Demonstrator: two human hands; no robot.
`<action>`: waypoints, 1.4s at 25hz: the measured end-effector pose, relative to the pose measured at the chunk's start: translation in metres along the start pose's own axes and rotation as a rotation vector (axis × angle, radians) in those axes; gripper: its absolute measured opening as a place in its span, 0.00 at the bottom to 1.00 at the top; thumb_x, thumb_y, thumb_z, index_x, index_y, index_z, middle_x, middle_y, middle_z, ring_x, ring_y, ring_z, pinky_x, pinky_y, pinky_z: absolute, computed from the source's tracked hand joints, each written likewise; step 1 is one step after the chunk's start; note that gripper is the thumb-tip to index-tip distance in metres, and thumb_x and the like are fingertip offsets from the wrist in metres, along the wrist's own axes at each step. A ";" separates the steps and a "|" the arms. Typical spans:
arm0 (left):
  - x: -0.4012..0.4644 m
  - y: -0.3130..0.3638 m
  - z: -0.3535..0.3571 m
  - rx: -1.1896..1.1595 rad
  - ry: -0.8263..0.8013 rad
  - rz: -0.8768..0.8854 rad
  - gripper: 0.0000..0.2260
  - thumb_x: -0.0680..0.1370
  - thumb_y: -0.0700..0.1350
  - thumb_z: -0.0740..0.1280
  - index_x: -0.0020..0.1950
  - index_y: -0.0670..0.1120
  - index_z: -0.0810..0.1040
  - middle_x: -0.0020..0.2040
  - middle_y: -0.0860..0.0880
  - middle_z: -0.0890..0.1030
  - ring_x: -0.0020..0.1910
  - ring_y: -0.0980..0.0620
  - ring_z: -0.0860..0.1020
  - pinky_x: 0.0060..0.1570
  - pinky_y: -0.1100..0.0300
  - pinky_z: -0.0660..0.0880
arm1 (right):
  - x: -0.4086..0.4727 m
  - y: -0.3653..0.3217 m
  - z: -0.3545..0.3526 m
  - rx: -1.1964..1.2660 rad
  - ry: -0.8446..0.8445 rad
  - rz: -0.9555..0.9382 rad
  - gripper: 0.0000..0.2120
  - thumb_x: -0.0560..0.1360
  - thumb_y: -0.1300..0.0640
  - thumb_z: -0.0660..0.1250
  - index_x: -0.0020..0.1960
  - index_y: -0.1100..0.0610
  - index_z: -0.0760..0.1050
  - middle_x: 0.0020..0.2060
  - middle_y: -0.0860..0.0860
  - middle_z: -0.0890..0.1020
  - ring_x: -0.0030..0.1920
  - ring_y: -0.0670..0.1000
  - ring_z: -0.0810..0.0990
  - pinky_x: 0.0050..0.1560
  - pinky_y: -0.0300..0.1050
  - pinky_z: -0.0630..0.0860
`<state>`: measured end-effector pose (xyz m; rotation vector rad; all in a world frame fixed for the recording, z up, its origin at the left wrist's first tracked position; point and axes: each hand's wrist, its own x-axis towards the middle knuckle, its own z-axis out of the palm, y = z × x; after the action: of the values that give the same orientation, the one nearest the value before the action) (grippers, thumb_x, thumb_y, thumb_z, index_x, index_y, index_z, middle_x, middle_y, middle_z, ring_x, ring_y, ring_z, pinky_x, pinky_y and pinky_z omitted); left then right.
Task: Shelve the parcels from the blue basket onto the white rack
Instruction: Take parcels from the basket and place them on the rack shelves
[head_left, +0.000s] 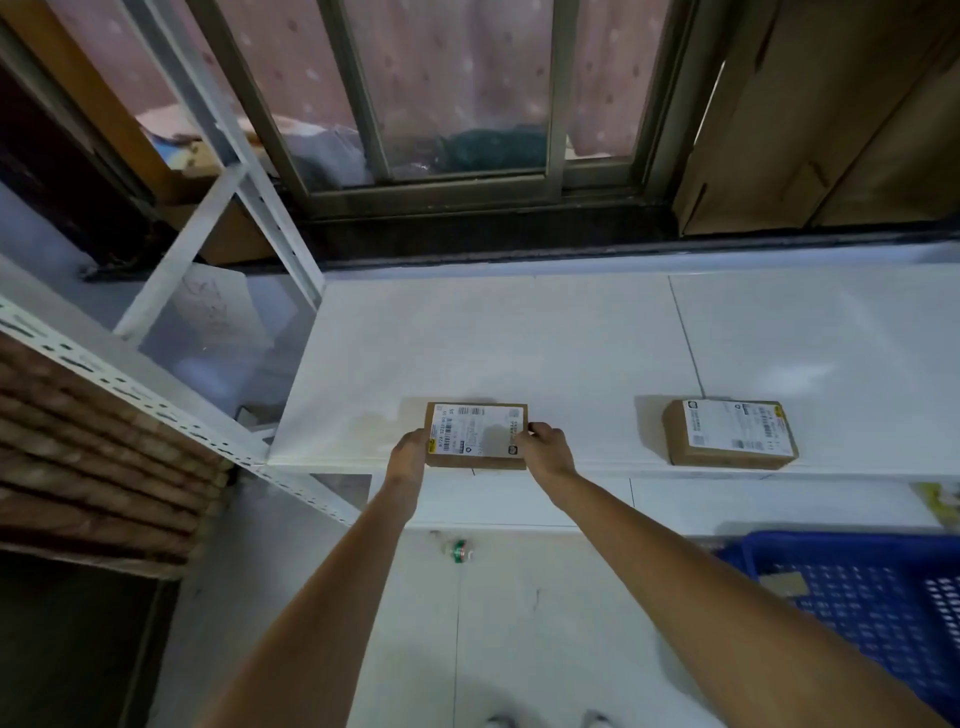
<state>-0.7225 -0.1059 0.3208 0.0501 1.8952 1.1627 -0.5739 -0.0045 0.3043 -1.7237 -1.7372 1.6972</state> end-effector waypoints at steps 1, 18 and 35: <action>0.004 -0.002 -0.001 -0.008 -0.014 0.000 0.09 0.80 0.46 0.57 0.53 0.43 0.74 0.54 0.46 0.77 0.54 0.48 0.72 0.57 0.53 0.61 | 0.002 0.003 0.003 0.017 -0.008 0.003 0.17 0.77 0.56 0.60 0.63 0.60 0.75 0.62 0.59 0.76 0.56 0.61 0.79 0.53 0.50 0.74; -0.015 -0.005 0.000 0.230 0.286 0.322 0.18 0.77 0.44 0.63 0.66 0.42 0.71 0.66 0.43 0.73 0.63 0.41 0.72 0.61 0.51 0.68 | -0.030 0.017 -0.063 0.092 0.070 -0.048 0.24 0.76 0.54 0.65 0.71 0.55 0.67 0.67 0.54 0.73 0.65 0.56 0.72 0.59 0.45 0.68; -0.285 -0.037 0.344 0.388 -0.317 0.464 0.04 0.77 0.44 0.63 0.50 0.45 0.73 0.50 0.49 0.73 0.49 0.50 0.71 0.42 0.59 0.65 | -0.206 0.188 -0.445 -0.037 0.281 -0.131 0.28 0.76 0.51 0.68 0.73 0.53 0.64 0.69 0.56 0.70 0.67 0.56 0.70 0.62 0.44 0.67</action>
<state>-0.2965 -0.0135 0.4235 0.8754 1.8392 0.9845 -0.0653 0.0315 0.4297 -1.7246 -1.7186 1.3058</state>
